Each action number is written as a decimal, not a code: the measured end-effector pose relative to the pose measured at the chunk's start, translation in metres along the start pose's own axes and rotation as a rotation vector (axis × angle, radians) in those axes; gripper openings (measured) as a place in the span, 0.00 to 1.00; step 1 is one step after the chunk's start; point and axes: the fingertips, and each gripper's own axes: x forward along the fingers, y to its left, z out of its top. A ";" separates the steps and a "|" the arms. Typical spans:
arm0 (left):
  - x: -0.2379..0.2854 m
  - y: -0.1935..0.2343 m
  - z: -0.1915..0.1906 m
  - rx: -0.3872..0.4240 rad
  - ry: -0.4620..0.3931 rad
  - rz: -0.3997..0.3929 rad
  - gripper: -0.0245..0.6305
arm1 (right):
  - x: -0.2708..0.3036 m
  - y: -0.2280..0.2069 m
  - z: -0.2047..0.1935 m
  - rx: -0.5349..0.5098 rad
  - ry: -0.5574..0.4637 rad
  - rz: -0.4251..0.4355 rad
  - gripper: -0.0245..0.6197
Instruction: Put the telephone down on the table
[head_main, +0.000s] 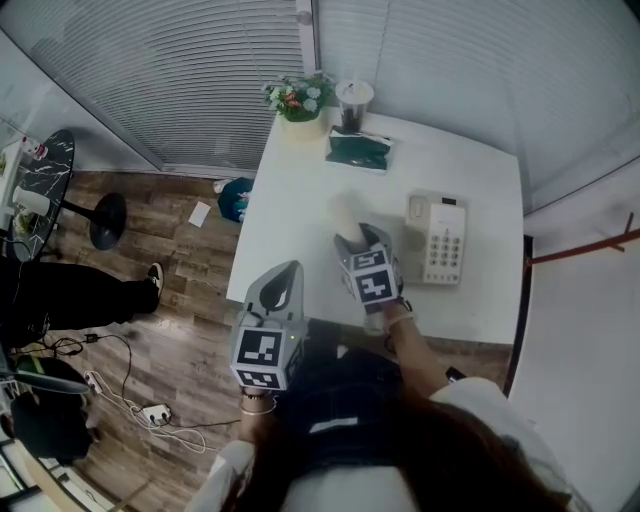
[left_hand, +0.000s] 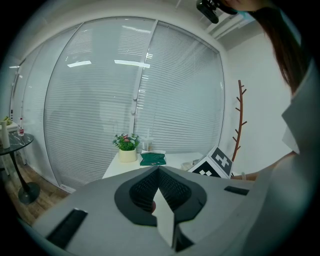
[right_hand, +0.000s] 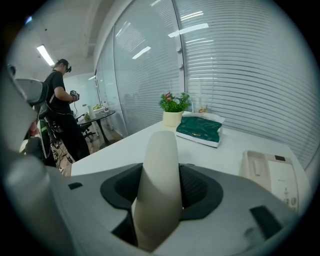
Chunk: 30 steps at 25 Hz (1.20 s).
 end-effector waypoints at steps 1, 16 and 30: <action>-0.001 0.001 0.000 -0.001 0.001 0.001 0.04 | 0.001 0.002 0.000 -0.004 0.003 0.005 0.38; -0.005 0.011 -0.005 -0.006 0.014 0.044 0.04 | 0.021 0.036 -0.003 -0.056 0.033 0.101 0.38; -0.012 0.029 -0.010 -0.019 0.019 0.085 0.04 | 0.039 0.065 -0.012 -0.128 0.069 0.163 0.38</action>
